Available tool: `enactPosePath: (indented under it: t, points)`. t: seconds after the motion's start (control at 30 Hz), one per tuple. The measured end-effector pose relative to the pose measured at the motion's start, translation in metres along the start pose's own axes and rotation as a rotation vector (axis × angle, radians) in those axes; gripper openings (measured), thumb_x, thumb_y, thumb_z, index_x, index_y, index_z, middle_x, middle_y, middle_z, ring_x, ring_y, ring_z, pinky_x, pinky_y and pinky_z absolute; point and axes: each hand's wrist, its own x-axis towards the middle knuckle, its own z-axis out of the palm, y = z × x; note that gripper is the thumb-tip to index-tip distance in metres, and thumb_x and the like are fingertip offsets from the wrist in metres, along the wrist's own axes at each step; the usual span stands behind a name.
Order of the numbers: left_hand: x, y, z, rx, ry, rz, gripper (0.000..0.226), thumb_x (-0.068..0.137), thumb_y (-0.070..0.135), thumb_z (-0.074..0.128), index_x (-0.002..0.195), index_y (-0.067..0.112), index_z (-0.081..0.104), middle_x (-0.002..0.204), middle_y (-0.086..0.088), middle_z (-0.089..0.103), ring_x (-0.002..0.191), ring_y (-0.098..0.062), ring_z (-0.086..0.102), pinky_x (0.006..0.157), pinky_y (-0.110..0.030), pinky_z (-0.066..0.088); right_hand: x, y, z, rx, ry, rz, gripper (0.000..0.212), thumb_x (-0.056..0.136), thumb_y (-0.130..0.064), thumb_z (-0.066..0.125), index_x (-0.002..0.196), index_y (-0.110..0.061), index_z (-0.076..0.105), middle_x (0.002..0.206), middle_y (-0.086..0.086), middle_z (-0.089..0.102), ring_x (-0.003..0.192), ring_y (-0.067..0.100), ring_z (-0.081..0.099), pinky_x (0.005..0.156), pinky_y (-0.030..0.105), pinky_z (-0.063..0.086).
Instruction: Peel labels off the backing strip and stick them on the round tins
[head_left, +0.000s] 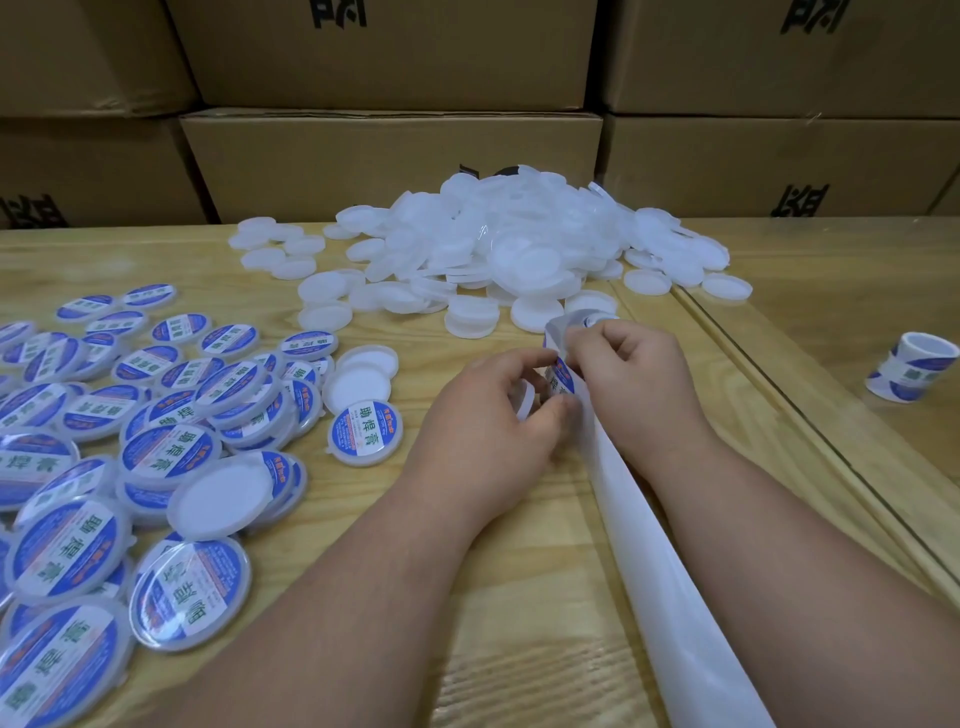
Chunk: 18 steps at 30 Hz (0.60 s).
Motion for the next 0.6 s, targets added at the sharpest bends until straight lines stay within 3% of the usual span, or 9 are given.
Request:
enactPosePath:
  t: [0.07, 0.13, 0.2, 0.33, 0.5, 0.6]
  points:
    - [0.0, -0.001, 0.0, -0.006, 0.003, -0.005, 0.034, 0.087, 0.046, 0.071, 0.12, 0.049, 0.064, 0.104, 0.023, 0.063, 0.094, 0.006, 0.057, 0.077, -0.016, 0.043, 0.0, 0.001, -0.002, -0.002, -0.063, 0.009, 0.043, 0.09, -0.026, 0.063, 0.051, -0.015, 0.046, 0.048, -0.013, 0.036, 0.051, 0.009, 0.036, 0.051, 0.021, 0.033]
    - [0.0, -0.001, -0.001, -0.027, 0.006, -0.02, 0.029, 0.086, 0.048, 0.072, 0.113, 0.051, 0.064, 0.103, 0.024, 0.064, 0.094, 0.007, 0.057, 0.075, -0.014, 0.042, -0.002, 0.0, -0.004, -0.01, -0.14, 0.016, 0.033, 0.089, -0.017, 0.062, 0.057, -0.008, 0.055, 0.051, -0.013, 0.041, 0.053, 0.007, 0.04, 0.053, 0.018, 0.035]
    - [-0.001, -0.001, -0.002, -0.051, 0.006, -0.038, 0.026, 0.084, 0.049, 0.074, 0.108, 0.051, 0.064, 0.1, 0.025, 0.065, 0.092, 0.008, 0.059, 0.072, -0.011, 0.042, -0.004, -0.003, -0.007, -0.024, -0.216, 0.029, 0.022, 0.079, -0.018, 0.058, 0.065, -0.002, 0.061, 0.058, -0.004, 0.051, 0.061, 0.009, 0.047, 0.058, 0.021, 0.039]
    - [-0.007, 0.0, -0.002, -0.099, 0.023, -0.061, 0.025, 0.082, 0.048, 0.078, 0.102, 0.049, 0.064, 0.094, 0.028, 0.068, 0.093, 0.012, 0.06, 0.069, -0.003, 0.042, -0.012, -0.006, -0.016, -0.073, -0.305, 0.033, 0.031, 0.073, -0.023, 0.052, 0.074, 0.005, 0.063, 0.069, 0.012, 0.05, 0.069, 0.017, 0.044, 0.066, 0.032, 0.036]
    - [-0.014, 0.002, -0.002, -0.056, 0.083, -0.062, 0.015, 0.083, 0.045, 0.077, 0.089, 0.045, 0.063, 0.09, 0.033, 0.066, 0.088, 0.013, 0.06, 0.068, -0.005, 0.044, -0.016, -0.01, -0.019, -0.086, -0.368, 0.013, 0.018, 0.071, -0.018, 0.053, 0.062, -0.005, 0.06, 0.061, 0.001, 0.045, 0.063, 0.011, 0.04, 0.059, 0.026, 0.032]
    - [-0.016, 0.003, -0.002, -0.028, 0.062, -0.057, 0.013, 0.085, 0.046, 0.071, 0.095, 0.039, 0.069, 0.082, 0.029, 0.067, 0.082, 0.009, 0.061, 0.068, -0.014, 0.047, -0.017, -0.01, -0.017, -0.035, -0.359, 0.028, 0.017, 0.07, -0.017, 0.055, 0.056, -0.018, 0.064, 0.057, -0.008, 0.054, 0.059, 0.004, 0.047, 0.058, 0.015, 0.038]
